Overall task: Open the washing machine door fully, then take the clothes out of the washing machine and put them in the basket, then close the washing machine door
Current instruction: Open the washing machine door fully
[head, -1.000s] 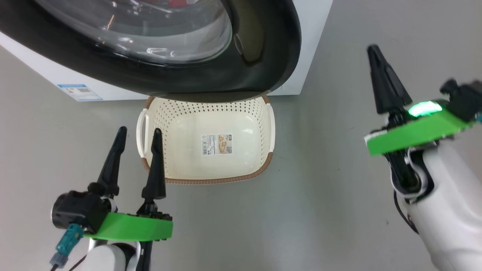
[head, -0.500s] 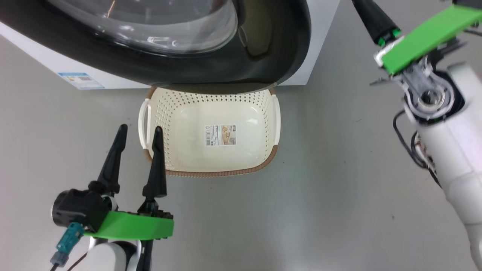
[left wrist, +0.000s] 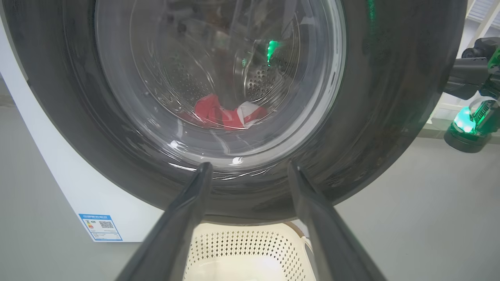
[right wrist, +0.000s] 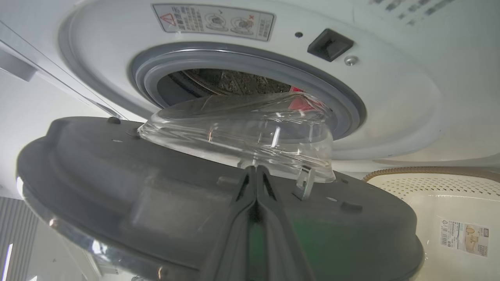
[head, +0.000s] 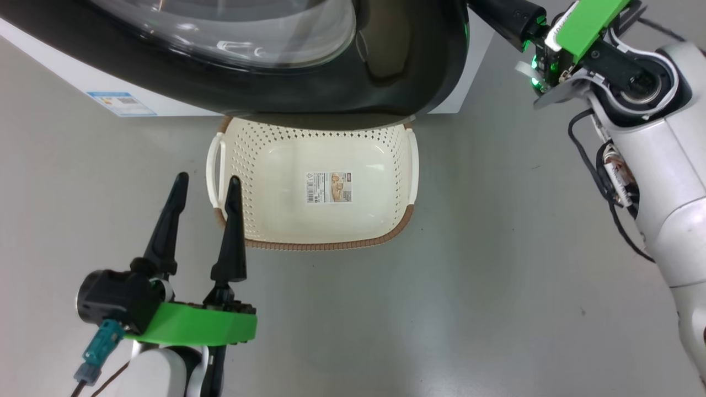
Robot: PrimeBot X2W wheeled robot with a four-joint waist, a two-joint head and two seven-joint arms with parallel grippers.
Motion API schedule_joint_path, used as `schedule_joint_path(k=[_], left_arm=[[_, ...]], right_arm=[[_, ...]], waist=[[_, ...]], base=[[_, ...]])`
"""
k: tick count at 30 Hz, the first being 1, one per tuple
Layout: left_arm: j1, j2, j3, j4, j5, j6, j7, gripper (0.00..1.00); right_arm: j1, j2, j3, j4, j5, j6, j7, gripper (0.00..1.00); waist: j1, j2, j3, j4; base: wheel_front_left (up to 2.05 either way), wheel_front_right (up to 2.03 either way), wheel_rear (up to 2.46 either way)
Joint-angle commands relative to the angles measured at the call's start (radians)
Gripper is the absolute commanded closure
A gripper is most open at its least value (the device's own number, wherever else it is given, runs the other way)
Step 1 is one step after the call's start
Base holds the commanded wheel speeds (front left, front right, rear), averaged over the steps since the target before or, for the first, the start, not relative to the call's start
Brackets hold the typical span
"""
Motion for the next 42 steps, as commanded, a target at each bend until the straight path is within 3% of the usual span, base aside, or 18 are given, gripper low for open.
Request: schedule_joint_path(k=[1, 24, 42], left_arm=[[-0.014, 0.018, 0.028, -0.025, 0.004, 0.008, -0.009, 0.0], [0.021, 0.018, 0.04, 0.002, -0.01, 0.009, -0.009, 0.0], [0.126, 0.018, 0.049, 0.04, -0.012, 0.006, -0.009, 0.0]], right_arm=[[-0.019, 0.017, 0.009, -0.025, -0.005, 0.007, 0.03, 1.0], [0.126, 0.009, 0.062, -0.164, -0.033, 0.007, 0.259, 1.0], [0.338, 0.066, 0.075, -0.169, -0.038, 0.007, 0.289, 1.0]], waist=[[0.0, -0.0001, 0.003, 0.003], [0.0, -0.0001, -0.097, 0.032], [0.0, -0.0001, -0.267, 0.155]], base=[[0.0, 0.0, 0.0], [0.0, 0.0, 0.0], [0.0, 0.0, 0.0]])
